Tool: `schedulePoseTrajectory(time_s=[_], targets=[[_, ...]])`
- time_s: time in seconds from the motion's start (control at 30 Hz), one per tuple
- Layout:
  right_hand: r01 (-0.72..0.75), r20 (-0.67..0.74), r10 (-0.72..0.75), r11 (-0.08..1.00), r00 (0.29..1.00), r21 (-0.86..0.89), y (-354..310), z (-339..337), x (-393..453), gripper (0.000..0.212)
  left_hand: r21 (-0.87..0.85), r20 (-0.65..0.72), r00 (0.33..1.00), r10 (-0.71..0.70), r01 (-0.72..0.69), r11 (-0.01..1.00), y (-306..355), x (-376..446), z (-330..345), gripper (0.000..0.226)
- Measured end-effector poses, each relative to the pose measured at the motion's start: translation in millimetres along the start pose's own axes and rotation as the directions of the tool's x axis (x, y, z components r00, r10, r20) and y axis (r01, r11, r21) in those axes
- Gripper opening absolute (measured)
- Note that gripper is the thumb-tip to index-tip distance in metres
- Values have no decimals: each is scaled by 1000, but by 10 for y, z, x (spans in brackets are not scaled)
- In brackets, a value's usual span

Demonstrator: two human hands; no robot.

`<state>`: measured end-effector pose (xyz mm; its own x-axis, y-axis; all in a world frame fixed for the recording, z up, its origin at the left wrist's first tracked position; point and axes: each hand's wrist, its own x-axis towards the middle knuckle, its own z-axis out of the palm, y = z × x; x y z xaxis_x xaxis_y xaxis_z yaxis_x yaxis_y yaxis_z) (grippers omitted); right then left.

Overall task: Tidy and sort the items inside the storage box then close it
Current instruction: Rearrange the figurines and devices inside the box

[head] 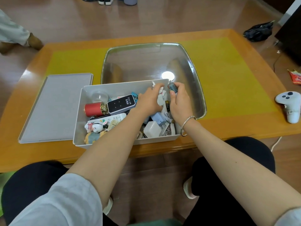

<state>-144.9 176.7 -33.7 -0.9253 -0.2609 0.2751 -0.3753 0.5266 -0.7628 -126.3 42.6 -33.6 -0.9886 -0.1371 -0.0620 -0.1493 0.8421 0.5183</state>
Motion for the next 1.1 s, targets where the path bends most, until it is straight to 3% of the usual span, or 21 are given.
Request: schedulePoseTrajectory(time_s=[0.13,0.3,0.4,0.5,0.63,0.77,0.97,1.1], targets=[[-2,4,2,1000,1000,10,6,-5,-1,26,-185,-117,993,17,-39,982,-54,-146,-155,72],[-3,1,3,1000,1000,10,11,-1,-2,28,-251,-259,966,4,-71,965,-130,-331,-427,66],[-17,4,17,1000,1000,12,7,2,-8,26,-229,-243,970,-27,-31,973,-272,-490,-557,66],[-13,-3,13,1000,1000,13,5,3,-11,25,-247,-170,975,-143,98,964,-423,-634,-634,64],[-16,-5,16,1000,1000,16,5,-1,-12,24,-112,-89,965,-247,237,965,-582,-751,-619,62],[-10,-15,11,1000,1000,27,11,3,-26,24,136,-135,932,-335,352,926,-559,-728,-572,62],[-9,-25,11,997,1000,73,8,1,-42,24,330,-274,940,-203,290,898,-154,-651,-296,68],[-3,-42,8,994,999,107,15,-5,-48,24,325,-282,940,-194,284,902,12,-582,-141,73]])
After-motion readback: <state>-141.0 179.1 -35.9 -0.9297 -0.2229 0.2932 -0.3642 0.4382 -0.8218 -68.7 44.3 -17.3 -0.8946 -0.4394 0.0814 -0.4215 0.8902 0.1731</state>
